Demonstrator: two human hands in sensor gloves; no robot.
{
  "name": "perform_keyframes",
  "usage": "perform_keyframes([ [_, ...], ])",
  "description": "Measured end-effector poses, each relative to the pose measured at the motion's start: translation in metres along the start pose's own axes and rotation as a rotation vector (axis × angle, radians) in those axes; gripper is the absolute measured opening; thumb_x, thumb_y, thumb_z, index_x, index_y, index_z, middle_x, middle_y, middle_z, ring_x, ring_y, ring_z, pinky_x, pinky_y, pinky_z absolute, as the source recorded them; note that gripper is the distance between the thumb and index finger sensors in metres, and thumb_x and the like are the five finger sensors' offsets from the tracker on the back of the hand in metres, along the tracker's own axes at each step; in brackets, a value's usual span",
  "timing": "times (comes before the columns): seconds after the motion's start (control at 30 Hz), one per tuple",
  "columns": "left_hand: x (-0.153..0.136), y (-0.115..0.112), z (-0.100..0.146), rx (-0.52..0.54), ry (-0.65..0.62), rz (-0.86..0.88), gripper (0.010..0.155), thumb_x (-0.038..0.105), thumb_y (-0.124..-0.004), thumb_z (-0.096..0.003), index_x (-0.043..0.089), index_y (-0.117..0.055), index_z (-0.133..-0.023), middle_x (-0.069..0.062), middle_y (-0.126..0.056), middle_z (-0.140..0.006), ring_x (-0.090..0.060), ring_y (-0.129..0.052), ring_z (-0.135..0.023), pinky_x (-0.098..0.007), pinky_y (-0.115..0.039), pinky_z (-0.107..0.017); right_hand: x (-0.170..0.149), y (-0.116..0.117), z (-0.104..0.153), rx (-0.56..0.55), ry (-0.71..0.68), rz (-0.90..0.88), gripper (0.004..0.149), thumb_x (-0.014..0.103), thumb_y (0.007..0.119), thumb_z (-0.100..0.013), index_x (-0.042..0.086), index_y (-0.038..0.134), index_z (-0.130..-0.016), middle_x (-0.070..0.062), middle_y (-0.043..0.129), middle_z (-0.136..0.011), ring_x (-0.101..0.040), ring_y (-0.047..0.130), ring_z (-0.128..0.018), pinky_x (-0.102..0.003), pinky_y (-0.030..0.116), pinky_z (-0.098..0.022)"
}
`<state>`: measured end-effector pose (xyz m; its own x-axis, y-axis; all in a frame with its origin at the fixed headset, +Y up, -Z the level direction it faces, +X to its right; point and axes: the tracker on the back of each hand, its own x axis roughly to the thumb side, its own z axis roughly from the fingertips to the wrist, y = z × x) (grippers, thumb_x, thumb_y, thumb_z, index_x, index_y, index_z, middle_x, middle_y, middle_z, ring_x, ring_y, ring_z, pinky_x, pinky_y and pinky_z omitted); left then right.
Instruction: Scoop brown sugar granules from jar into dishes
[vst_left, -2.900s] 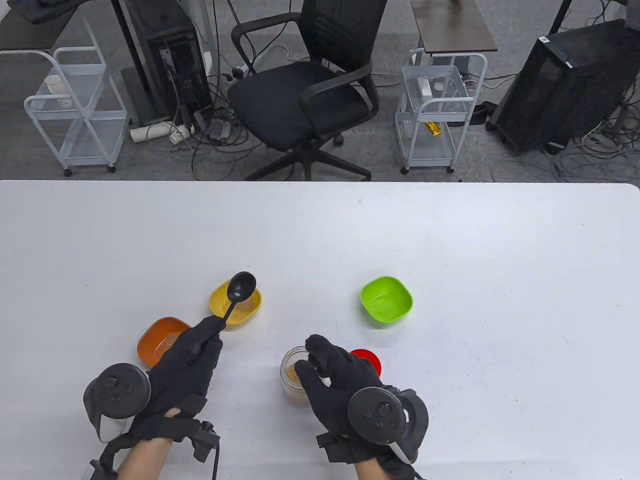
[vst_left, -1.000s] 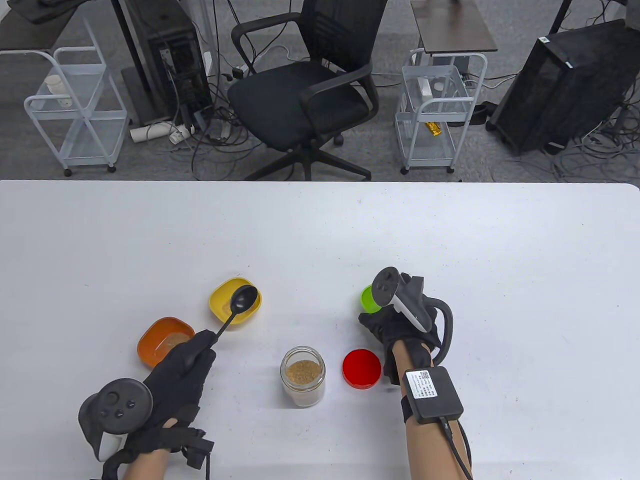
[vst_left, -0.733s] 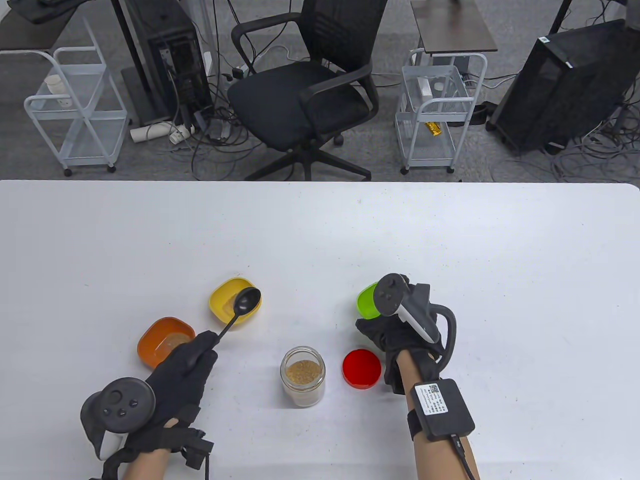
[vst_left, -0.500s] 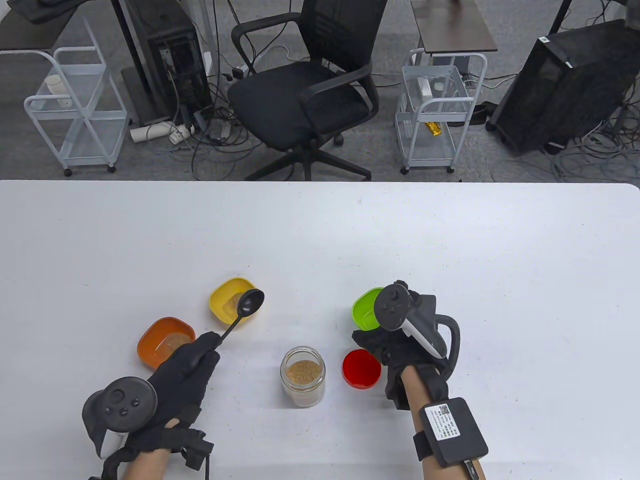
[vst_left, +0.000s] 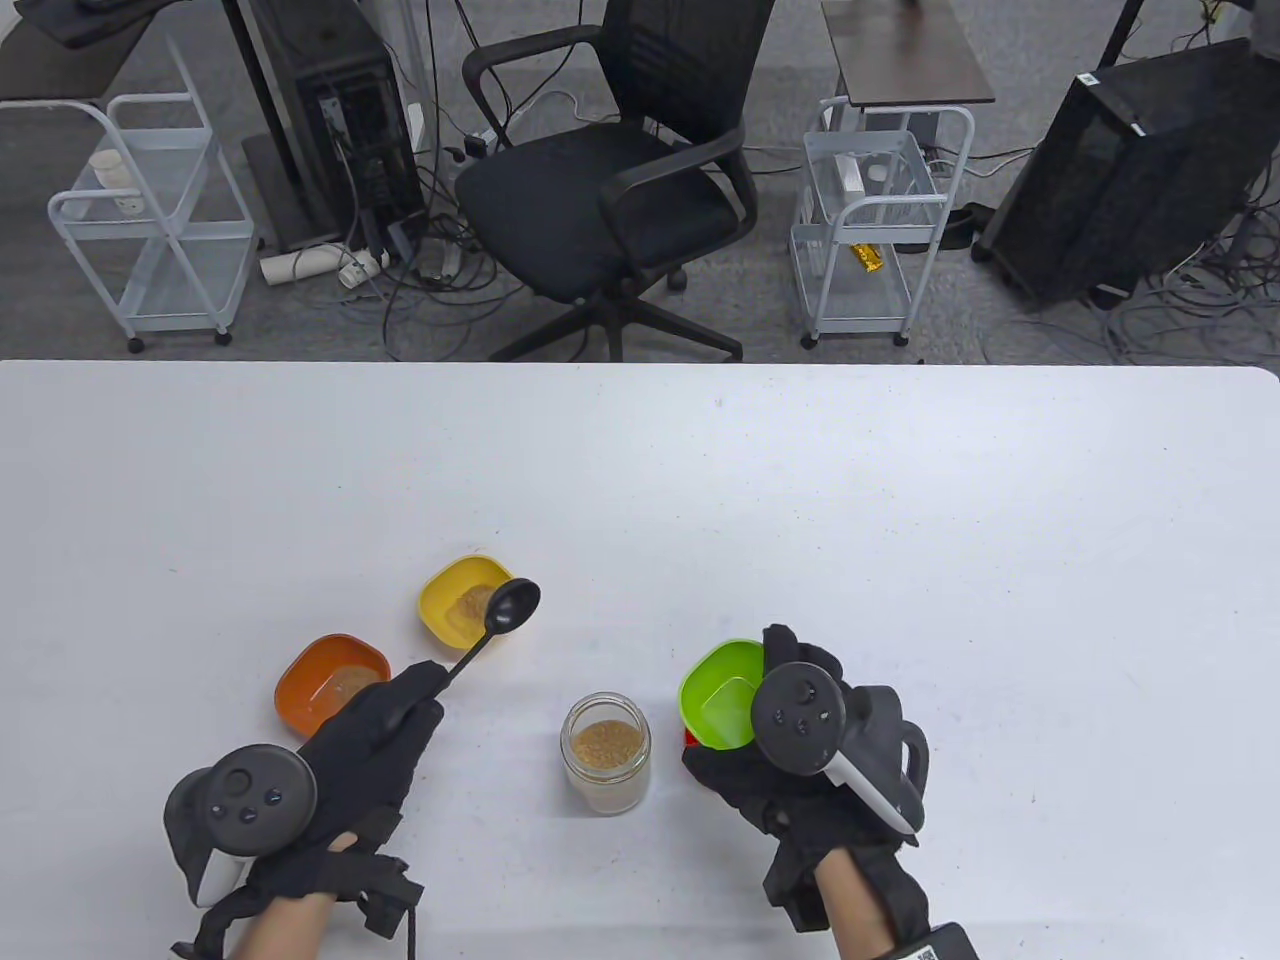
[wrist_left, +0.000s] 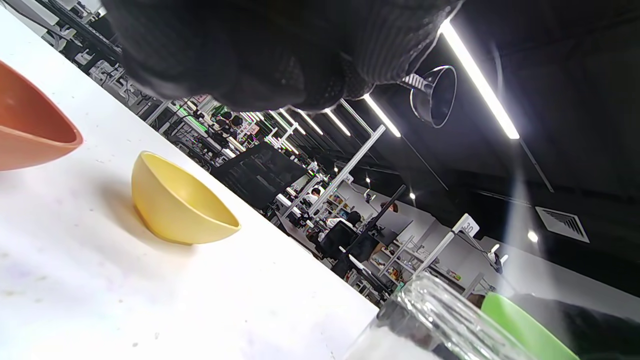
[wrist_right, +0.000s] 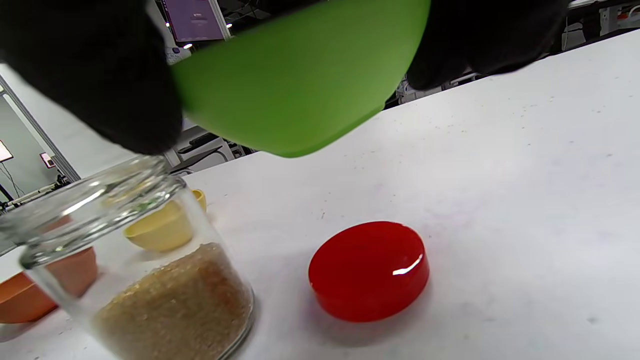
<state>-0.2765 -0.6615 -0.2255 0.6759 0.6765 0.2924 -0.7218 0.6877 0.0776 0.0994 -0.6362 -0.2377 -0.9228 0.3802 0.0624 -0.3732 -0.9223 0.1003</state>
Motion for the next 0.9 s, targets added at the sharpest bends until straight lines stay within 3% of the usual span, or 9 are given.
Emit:
perform_keyframes([
  [0.2,0.003,0.0,-0.003,-0.061,-0.024,-0.036,0.044,0.037,-0.079,-0.0627,0.02,-0.078,-0.103,-0.003,-0.095,-0.083,-0.025,-0.103,-0.057,-0.043,-0.094,-0.045,-0.004,0.02,0.007,-0.024,-0.007,-0.051,0.119,0.063,0.093,-0.042,-0.008,0.029,-0.114,-0.035,0.043,-0.113,-0.053,0.076,-0.09,-0.068,0.067,-0.07],
  [0.4,0.014,0.008,-0.011,-0.149,-0.076,-0.119,0.044,0.037,-0.082,-0.0617,0.018,-0.081,-0.102,-0.004,-0.1,-0.079,-0.023,-0.106,-0.049,-0.041,-0.096,-0.039,-0.011,0.024,0.006,-0.043,-0.004,-0.057,0.119,0.064,0.092,-0.041,-0.008,0.03,-0.114,-0.037,0.038,-0.119,-0.052,0.074,-0.091,-0.067,0.065,-0.07],
  [0.67,0.059,0.021,-0.027,-0.355,-0.174,-0.392,0.043,0.037,-0.083,-0.0615,0.023,-0.081,-0.102,-0.004,-0.1,-0.079,-0.022,-0.106,-0.048,-0.04,-0.095,-0.038,-0.018,0.028,0.001,-0.045,0.007,-0.069,0.119,0.064,0.092,-0.042,-0.007,0.03,-0.114,-0.035,0.04,-0.119,-0.052,0.073,-0.091,-0.067,0.064,-0.071],
  [0.9,0.103,0.012,-0.038,-0.511,-0.202,-0.691,0.043,0.038,-0.082,-0.0614,0.023,-0.081,-0.102,-0.002,-0.1,-0.079,-0.021,-0.106,-0.047,-0.039,-0.095,-0.038,-0.019,0.028,0.003,-0.048,0.005,-0.065,0.118,0.064,0.092,-0.042,-0.007,0.031,-0.114,-0.035,0.04,-0.119,-0.052,0.073,-0.09,-0.067,0.064,-0.07],
])
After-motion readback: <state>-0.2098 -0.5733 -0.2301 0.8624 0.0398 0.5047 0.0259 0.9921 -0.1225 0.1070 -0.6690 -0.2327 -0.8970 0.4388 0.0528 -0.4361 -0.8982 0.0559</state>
